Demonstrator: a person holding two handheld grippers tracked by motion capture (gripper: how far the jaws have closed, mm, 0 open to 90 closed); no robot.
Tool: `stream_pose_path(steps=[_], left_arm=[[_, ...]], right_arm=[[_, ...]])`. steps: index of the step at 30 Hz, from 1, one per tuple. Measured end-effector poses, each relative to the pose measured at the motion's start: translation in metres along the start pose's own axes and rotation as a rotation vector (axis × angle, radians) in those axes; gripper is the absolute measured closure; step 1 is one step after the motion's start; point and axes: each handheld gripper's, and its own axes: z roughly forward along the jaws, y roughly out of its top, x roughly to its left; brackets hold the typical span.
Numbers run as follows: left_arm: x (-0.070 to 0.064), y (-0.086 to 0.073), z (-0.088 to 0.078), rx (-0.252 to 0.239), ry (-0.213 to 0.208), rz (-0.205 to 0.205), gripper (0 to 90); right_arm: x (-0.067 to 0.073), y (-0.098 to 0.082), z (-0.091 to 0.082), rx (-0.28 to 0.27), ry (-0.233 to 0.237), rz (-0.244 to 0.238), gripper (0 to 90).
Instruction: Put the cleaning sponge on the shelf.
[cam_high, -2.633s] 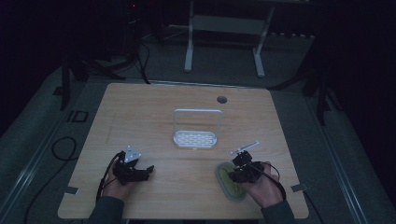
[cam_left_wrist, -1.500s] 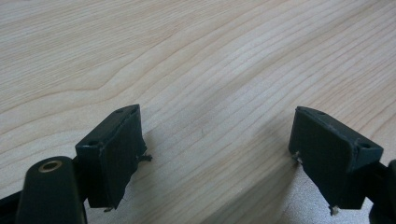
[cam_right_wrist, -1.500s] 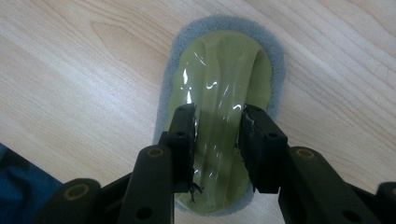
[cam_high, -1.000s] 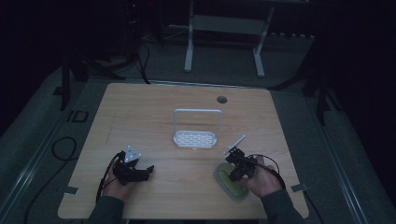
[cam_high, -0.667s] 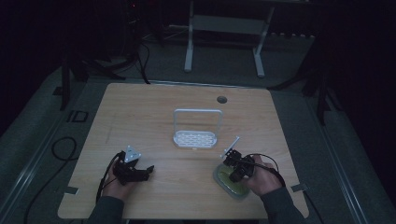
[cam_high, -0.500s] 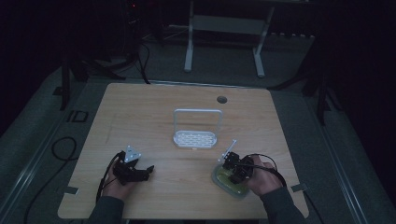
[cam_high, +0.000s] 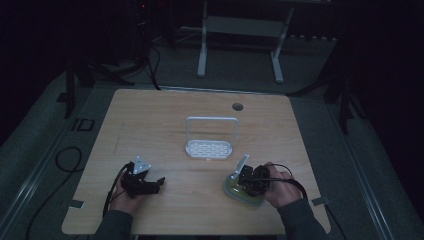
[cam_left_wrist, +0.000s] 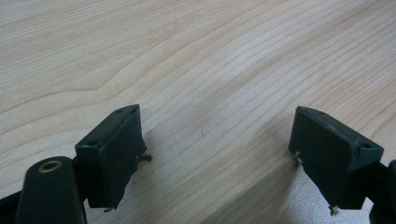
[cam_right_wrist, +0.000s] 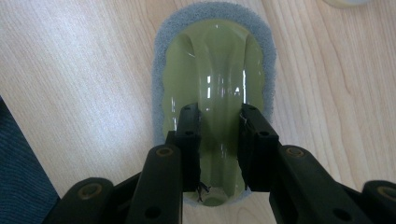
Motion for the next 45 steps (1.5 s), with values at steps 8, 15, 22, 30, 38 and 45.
stream_pose_path(steps=[8, 15, 22, 30, 38, 45], left_arm=[[0.0, 0.0, 0.0, 0.0, 0.0, -0.001, 17.8], [0.0, 0.0, 0.0, 0.002, -0.001, 0.0, 17.7], [0.0, 0.0, 0.0, 0.002, -0.002, 0.001, 17.5], [0.0, 0.0, 0.0, 0.001, -0.002, 0.0, 17.5], [0.0, 0.0, 0.0, 0.001, -0.002, 0.0, 17.4], [0.0, 0.0, 0.0, 0.002, -0.002, 0.0, 17.4]], right_arm=[[-0.004, 0.007, -0.001, -0.014, -0.015, -0.034, 71.8], [-0.009, 0.01, -0.005, -0.028, -0.03, -0.049, 71.7], [-0.015, 0.015, -0.009, -0.046, -0.047, -0.044, 71.8], [-0.02, 0.024, -0.016, -0.057, -0.077, -0.066, 71.8], [-0.024, 0.031, -0.019, -0.066, -0.103, -0.089, 71.8], [-0.029, 0.036, -0.021, -0.081, -0.12, -0.103, 71.8]])
